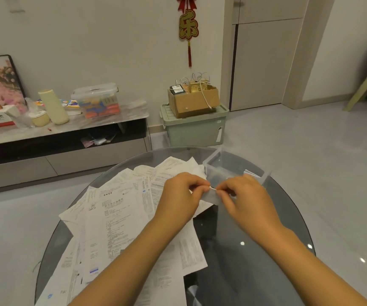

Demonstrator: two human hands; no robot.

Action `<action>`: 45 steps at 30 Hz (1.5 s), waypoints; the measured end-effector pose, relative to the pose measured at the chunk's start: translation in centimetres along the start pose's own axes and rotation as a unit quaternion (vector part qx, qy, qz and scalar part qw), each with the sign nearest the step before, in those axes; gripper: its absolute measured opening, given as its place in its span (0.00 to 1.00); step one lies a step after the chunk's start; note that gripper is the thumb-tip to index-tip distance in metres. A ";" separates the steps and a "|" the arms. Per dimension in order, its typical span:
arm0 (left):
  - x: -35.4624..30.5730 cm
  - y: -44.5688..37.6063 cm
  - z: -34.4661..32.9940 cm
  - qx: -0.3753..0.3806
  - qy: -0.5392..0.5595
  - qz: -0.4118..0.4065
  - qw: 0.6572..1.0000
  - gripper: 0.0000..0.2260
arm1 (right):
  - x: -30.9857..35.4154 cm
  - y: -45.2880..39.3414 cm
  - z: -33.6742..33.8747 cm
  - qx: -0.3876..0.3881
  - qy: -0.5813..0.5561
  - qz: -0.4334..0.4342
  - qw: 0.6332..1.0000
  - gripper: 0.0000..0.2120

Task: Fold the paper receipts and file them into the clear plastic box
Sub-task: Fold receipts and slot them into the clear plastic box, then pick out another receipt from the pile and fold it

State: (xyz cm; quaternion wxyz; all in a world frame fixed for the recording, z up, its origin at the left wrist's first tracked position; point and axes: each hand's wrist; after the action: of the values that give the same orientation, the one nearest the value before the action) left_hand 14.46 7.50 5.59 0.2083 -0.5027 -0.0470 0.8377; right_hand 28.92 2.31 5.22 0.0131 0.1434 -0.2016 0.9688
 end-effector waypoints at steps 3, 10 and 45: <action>-0.7 -1.9 -1.1 -0.005 0.033 -0.016 0.999 0.09 | -1.6 -1.4 0.9 -0.021 0.024 -0.026 0.999 0.06; -1.2 -6.3 -4.8 0.068 -0.027 -0.035 0.997 0.13 | -6.2 -4.6 1.7 -0.081 0.059 -0.096 0.990 0.07; -0.2 -10.3 -9.4 0.234 -0.195 -0.093 0.948 0.28 | -8.8 -9.5 -0.3 0.147 0.304 -0.152 0.929 0.09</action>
State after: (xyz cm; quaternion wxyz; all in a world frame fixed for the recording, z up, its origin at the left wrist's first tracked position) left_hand 25.79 15.57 4.12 0.3838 -0.2599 0.0641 0.8838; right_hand 38.03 11.40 6.17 0.1993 -0.1287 -0.0187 0.9713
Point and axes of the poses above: each hand's wrist, its own y-axis away from the middle knuckle, its own z-axis out of the back of the hand, x = y × z, and after that the axes turned 12 degrees about y, right-handed
